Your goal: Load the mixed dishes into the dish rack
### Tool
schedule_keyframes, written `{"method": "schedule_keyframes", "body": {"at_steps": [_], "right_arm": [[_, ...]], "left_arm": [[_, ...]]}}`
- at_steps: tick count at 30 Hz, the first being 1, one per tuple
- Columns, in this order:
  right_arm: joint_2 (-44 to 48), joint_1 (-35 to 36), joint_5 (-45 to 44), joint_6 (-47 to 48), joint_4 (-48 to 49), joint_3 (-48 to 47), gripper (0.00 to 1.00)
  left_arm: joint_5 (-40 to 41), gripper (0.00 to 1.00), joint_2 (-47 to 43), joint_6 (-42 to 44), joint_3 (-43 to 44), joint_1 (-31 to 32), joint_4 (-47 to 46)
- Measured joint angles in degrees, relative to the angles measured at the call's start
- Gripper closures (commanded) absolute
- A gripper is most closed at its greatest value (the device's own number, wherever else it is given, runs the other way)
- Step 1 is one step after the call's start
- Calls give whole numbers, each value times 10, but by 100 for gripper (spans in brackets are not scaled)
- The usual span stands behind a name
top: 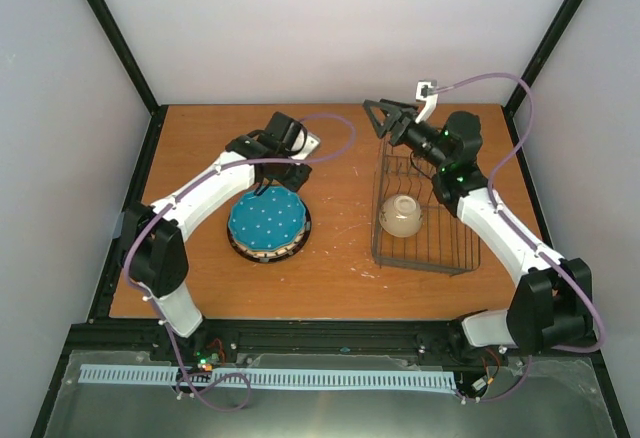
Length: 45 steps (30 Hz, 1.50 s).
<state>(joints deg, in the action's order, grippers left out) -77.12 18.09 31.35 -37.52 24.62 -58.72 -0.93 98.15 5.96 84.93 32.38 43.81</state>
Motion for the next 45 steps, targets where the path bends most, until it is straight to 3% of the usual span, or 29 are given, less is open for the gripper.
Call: {"method": "schedule_keyframes", "body": {"at_steps": [4, 9, 12, 19, 25, 30, 39, 45], "right_arm": [[-10, -9, 0, 6, 7, -30, 25], [4, -8, -10, 42, -40, -42, 33], [33, -8, -30, 68, -95, -42, 39], [103, -8, -68, 112, -208, -30, 36], [111, -8, -70, 132, -276, -8, 33], [108, -8, -60, 136, -300, -1, 32], [88, -8, -38, 138, -300, 0, 31], [85, -8, -34, 138, -299, 0, 31]], "left_arm": [[51, 52, 0, -27, 0, -14, 0], [60, 70, -1, -32, 10, -42, 3], [54, 75, -1, -23, 44, -106, 6], [22, 75, 11, -1, 162, -231, 14], [-28, 80, 83, 24, 204, -238, 38], [-65, 78, 152, 38, 200, -236, 68], [-99, 64, 180, 53, 221, -236, 82], [-106, 64, 216, 56, 248, -233, 81]]}}
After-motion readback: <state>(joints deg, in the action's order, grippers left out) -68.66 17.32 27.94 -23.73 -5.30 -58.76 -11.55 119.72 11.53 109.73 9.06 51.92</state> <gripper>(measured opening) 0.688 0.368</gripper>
